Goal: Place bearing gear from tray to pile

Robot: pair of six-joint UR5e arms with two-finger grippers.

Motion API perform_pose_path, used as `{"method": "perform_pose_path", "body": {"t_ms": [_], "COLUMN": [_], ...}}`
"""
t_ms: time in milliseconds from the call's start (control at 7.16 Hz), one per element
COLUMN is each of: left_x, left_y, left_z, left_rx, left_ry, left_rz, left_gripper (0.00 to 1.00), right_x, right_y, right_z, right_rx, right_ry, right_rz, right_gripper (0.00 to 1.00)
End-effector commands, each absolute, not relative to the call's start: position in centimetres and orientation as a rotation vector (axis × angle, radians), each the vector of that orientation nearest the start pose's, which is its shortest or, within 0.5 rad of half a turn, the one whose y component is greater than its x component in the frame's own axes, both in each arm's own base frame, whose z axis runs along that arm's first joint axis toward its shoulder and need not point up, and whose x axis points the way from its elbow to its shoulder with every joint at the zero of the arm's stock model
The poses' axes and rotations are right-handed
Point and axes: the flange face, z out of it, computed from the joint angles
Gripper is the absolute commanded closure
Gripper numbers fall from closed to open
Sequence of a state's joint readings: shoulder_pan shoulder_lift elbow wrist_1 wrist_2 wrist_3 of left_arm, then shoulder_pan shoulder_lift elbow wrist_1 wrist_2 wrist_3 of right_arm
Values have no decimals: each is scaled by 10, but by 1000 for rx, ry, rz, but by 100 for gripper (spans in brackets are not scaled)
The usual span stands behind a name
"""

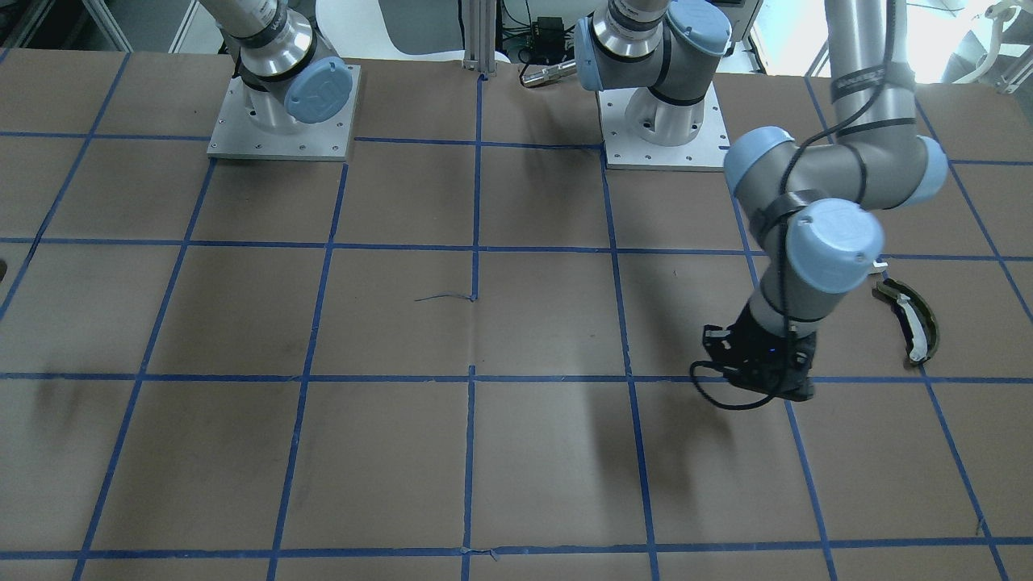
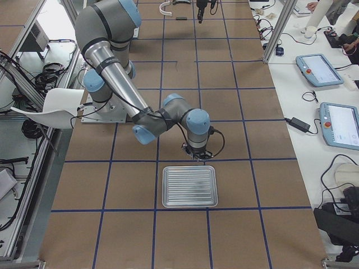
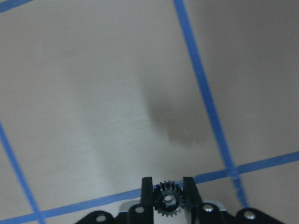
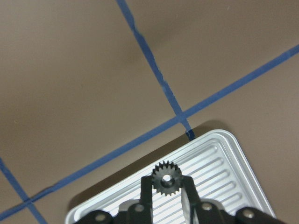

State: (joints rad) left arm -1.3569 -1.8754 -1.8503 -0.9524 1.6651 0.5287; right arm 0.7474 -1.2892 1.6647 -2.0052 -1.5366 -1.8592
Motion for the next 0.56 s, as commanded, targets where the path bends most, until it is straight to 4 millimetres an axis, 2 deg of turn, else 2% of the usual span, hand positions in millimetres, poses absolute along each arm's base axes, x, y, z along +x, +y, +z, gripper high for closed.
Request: {"method": "perform_pose_path", "body": {"t_ms": [0,140,279,419], "left_x": [128,186,213,222], "left_y": [-534,-515,-503,-489], "left_z": [240,234,226,208], "left_rx": [536,469,490,467], "left_ry": [3059,3088,3116,3162], "left_rz": [70,70,75,104], "left_gripper": [96,96,96,96], "right_x": [-223,-153,-87,-19], "right_y": [-504,-508,-516,-525], "right_z": [419,443,446,441], "right_rx": [-1283,-1183,-1028,-862], "right_ry": [2932,2983,3015,3046], "right_rz": [-66,-52,-51,-53], "right_gripper": [100,100,100,100]}}
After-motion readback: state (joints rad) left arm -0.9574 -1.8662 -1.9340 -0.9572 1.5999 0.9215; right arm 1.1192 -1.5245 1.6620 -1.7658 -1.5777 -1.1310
